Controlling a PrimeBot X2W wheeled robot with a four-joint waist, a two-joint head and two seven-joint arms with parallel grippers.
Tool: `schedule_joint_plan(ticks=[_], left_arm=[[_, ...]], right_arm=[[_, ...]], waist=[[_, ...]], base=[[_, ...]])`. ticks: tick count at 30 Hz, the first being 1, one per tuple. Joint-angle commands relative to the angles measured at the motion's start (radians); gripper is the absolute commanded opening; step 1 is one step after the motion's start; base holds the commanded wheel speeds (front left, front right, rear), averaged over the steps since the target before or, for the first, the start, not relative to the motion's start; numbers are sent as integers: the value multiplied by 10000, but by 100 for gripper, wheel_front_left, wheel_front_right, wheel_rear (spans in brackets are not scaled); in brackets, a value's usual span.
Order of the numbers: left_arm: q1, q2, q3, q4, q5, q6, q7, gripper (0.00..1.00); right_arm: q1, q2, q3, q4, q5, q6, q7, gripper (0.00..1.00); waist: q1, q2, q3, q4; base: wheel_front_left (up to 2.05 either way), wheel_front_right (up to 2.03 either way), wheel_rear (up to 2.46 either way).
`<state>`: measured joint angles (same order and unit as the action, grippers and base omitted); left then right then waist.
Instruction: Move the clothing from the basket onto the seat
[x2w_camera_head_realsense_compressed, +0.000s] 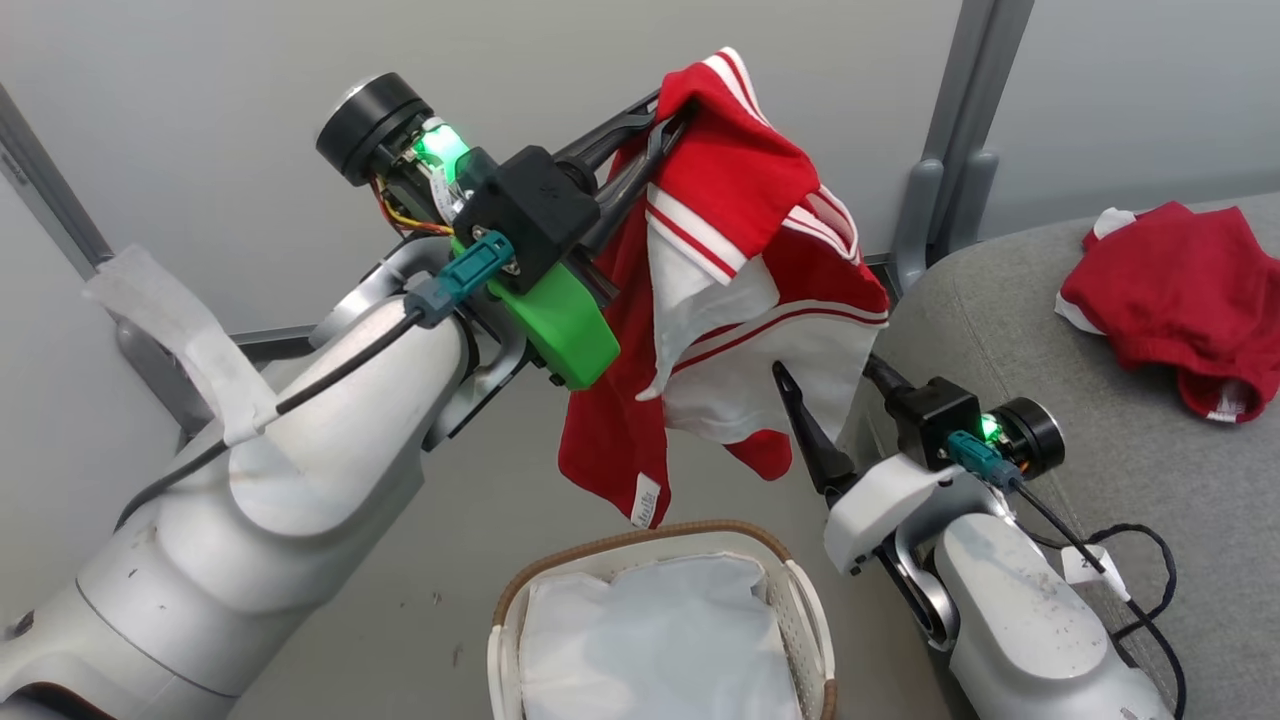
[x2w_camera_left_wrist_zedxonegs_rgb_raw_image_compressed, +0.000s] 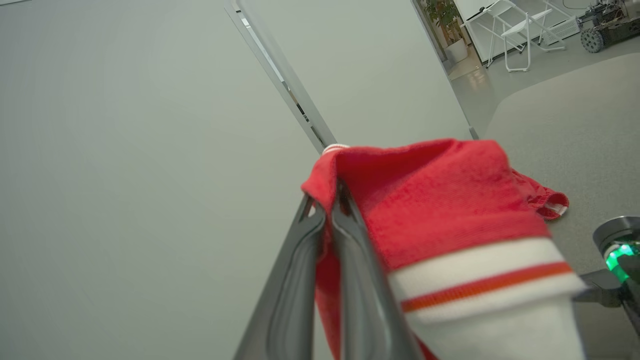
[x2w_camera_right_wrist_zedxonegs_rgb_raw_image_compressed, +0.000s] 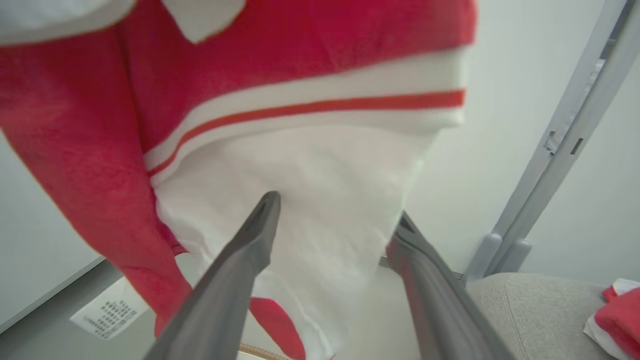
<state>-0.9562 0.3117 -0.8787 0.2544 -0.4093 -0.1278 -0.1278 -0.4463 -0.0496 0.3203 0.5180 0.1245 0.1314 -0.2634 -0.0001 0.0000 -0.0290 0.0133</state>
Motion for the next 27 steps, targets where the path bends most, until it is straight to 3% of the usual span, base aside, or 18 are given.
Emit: schedule_joint_plan(ticks=[1,7,8,12,20,21,22,23,24,27], left_arm=[[111,-8,-28,-134,-37,63,45,0],[409,111,-77,-452,-213,159,172,0],[472,122,-86,-465,-236,177,186,0],[743,148,-88,-428,-442,247,166,0],[1544,155,103,-194,-1009,494,-149,0],[1662,159,147,-152,-1087,538,-223,19],[1816,158,191,-90,-1169,593,-326,45],[1955,160,207,-36,-1213,638,-404,87],[2124,163,210,36,-1251,691,-503,100],[2576,81,226,250,-1350,855,-750,100]], right_arm=[[-222,-76,197,40,100,-14,-20,100],[-881,-248,1052,-169,536,-14,-20,100],[-971,-234,1157,-212,608,-14,-20,61],[-1200,-226,1334,-327,875,-14,-20,0],[-1059,-164,1067,-527,903,-14,-20,0],[-1049,-161,1023,-546,871,-14,-20,0],[-1048,-158,955,-577,834,-14,-20,0],[-1053,-167,905,-601,802,-14,-20,0],[-1054,-168,825,-636,761,-14,-20,0],[-999,-162,597,-742,650,-14,-20,0]], waist=[[1,0,-66,91],[1,0,-107,189],[1,0,-108,203],[1,0,-107,255],[1,0,-73,263],[1,0,-64,256],[1,0,-52,246],[1,0,-42,239],[1,0,-32,231],[1,0,-11,213]], base=[[0,0,0],[0,0,0],[0,0,0],[0,0,0],[0,0,0],[0,0,0],[0,0,0],[0,0,0],[0,0,0],[0,0,0]])
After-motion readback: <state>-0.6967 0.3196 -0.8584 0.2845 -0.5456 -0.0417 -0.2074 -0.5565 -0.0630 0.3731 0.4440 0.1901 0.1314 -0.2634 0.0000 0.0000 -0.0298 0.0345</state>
